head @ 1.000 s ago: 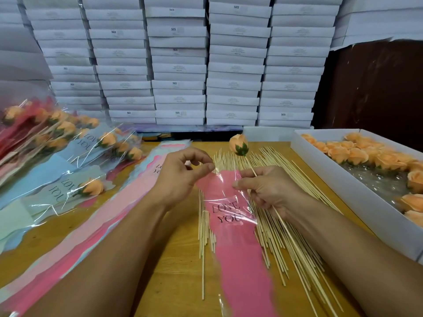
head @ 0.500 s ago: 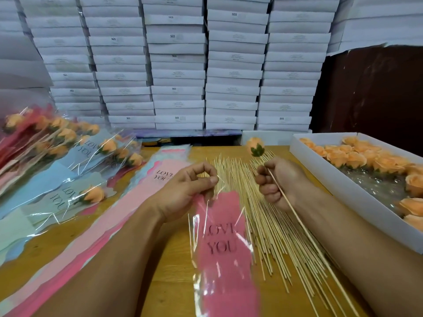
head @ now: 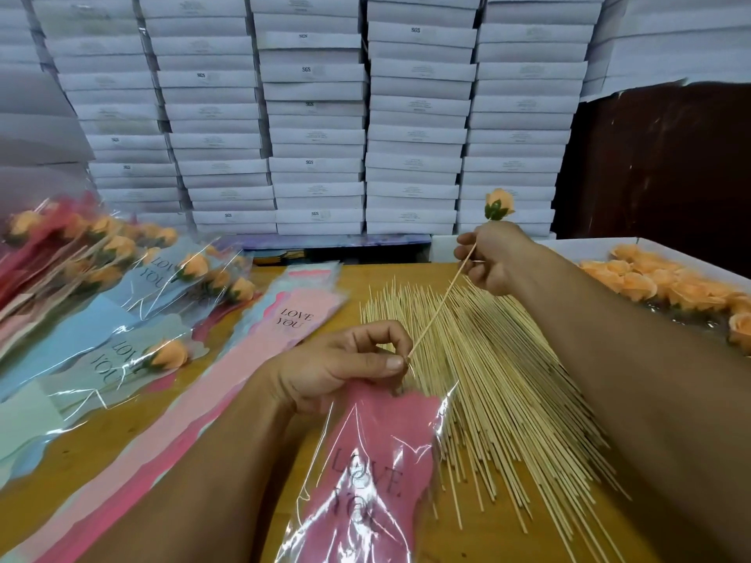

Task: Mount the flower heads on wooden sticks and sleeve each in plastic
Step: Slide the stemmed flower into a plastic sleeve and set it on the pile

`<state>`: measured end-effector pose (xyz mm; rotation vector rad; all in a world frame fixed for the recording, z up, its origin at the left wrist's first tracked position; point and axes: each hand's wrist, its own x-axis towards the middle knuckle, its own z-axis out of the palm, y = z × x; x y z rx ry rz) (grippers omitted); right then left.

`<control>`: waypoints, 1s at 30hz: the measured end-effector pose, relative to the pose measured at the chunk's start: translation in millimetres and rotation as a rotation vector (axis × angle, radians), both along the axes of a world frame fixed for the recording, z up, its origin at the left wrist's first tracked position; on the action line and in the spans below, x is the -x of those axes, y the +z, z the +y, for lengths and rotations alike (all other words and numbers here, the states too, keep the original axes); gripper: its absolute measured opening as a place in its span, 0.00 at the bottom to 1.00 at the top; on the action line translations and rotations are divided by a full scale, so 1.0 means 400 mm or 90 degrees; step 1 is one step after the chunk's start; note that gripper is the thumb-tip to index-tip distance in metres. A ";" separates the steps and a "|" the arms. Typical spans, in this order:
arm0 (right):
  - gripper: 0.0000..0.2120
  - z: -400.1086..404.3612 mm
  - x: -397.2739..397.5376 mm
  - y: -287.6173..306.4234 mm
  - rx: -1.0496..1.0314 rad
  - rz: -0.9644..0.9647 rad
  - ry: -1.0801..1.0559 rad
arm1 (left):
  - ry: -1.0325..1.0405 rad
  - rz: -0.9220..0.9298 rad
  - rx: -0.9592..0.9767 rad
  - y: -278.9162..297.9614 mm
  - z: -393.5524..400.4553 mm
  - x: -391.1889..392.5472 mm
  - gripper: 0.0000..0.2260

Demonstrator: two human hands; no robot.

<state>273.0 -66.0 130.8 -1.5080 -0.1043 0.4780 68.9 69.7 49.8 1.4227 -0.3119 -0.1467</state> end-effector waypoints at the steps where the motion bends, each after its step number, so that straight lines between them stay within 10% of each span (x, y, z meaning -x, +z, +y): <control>1: 0.13 0.001 -0.006 0.000 0.004 -0.002 -0.007 | 0.002 -0.002 -0.004 0.000 0.001 0.000 0.06; 30: 0.14 -0.026 0.215 -0.143 0.109 -0.238 0.293 | 0.213 -0.044 0.038 0.010 -0.005 -0.022 0.04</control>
